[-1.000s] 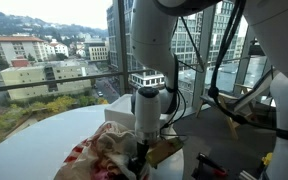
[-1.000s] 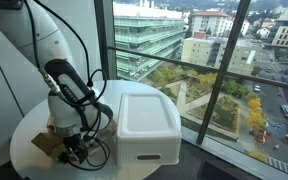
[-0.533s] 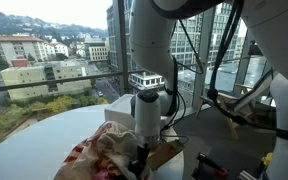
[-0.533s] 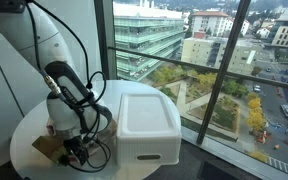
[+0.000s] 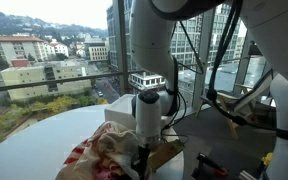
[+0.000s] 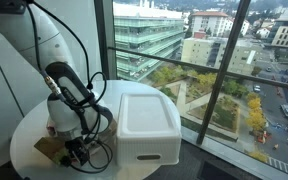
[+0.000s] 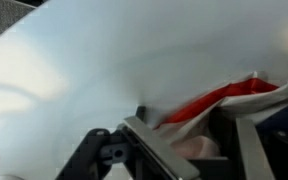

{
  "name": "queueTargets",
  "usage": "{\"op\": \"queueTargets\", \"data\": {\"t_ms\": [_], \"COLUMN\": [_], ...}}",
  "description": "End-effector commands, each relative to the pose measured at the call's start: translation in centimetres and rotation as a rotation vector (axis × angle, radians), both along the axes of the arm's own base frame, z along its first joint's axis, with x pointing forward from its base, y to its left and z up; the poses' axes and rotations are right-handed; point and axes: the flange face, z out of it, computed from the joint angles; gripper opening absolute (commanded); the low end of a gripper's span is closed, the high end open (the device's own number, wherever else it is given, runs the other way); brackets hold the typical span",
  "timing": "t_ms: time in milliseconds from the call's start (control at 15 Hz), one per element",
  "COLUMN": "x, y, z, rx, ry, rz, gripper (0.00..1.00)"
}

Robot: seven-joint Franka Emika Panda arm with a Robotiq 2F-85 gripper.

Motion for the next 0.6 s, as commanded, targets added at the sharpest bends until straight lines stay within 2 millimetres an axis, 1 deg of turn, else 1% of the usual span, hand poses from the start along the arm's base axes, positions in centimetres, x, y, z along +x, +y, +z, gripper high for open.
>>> {"op": "queueTargets", "data": {"t_ms": [0,267,333,533], "x": [0.0,0.1,0.0,0.0], "y": [-0.1,-0.5,-0.8,-1.5], "z": [0.1,0.3,0.6,1.4], "rx": [-0.018,-0.029,-0.039,-0.073], "ry": [-0.015,-0.015,-0.013,-0.016], "rz": [-0.012,-0.012,-0.008,0.0], "gripper": [0.35,0.06,0.0,0.0]}}
